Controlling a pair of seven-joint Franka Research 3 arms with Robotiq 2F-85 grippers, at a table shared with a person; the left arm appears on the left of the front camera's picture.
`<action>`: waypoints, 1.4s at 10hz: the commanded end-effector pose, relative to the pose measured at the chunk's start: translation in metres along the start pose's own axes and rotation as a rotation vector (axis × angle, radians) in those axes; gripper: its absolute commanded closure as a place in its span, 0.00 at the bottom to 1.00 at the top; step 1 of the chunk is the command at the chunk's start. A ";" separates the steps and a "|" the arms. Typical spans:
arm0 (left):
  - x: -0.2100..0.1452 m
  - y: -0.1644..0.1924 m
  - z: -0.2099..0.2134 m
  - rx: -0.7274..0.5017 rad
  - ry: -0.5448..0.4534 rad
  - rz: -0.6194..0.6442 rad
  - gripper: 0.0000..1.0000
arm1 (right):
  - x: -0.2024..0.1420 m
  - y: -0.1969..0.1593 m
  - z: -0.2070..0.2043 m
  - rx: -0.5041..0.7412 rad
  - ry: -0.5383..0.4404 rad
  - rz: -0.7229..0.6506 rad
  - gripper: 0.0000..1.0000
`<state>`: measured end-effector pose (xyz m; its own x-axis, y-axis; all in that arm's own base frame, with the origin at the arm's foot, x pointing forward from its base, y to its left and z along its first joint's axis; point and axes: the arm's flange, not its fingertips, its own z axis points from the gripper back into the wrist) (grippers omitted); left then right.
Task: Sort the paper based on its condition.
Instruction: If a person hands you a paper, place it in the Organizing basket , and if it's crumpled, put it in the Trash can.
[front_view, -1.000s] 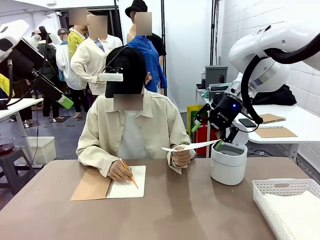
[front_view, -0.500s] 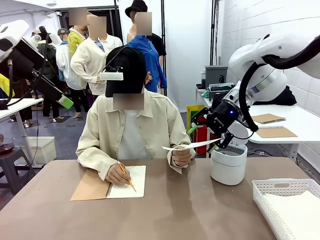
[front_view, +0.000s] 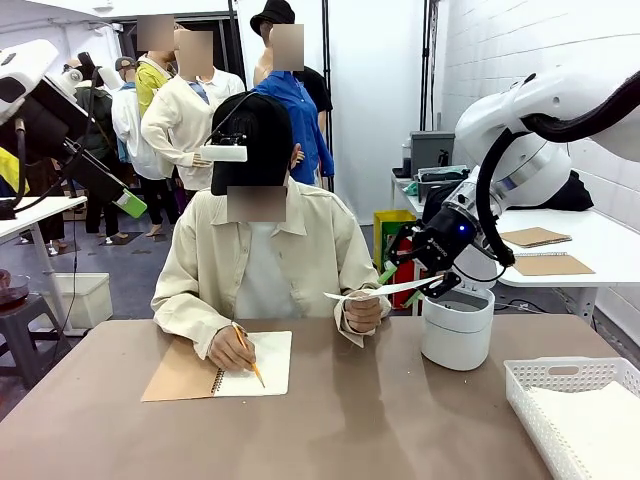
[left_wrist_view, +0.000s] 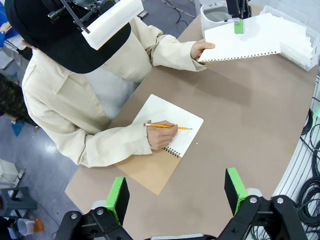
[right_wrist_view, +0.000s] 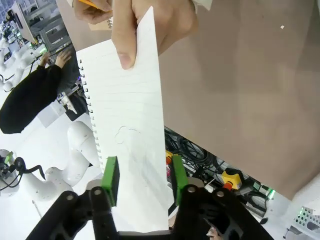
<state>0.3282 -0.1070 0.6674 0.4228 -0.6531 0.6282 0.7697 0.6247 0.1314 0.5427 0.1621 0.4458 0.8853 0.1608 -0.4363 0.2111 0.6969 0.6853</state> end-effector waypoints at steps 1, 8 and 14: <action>0.000 0.001 0.000 0.002 -0.004 0.004 0.00 | 0.003 0.001 -0.003 0.015 0.007 -0.011 1.00; 0.000 0.001 0.000 0.002 -0.004 0.004 0.00 | -0.002 0.001 -0.001 0.025 0.037 -0.022 1.00; 0.000 0.001 0.000 0.002 -0.004 0.004 0.00 | -0.060 0.041 0.027 -0.079 -0.054 0.187 1.00</action>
<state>0.3283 -0.1069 0.6674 0.4229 -0.6531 0.6282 0.7697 0.6247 0.1313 0.5198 0.1643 0.5103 0.9169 0.2237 -0.3307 0.0857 0.6987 0.7103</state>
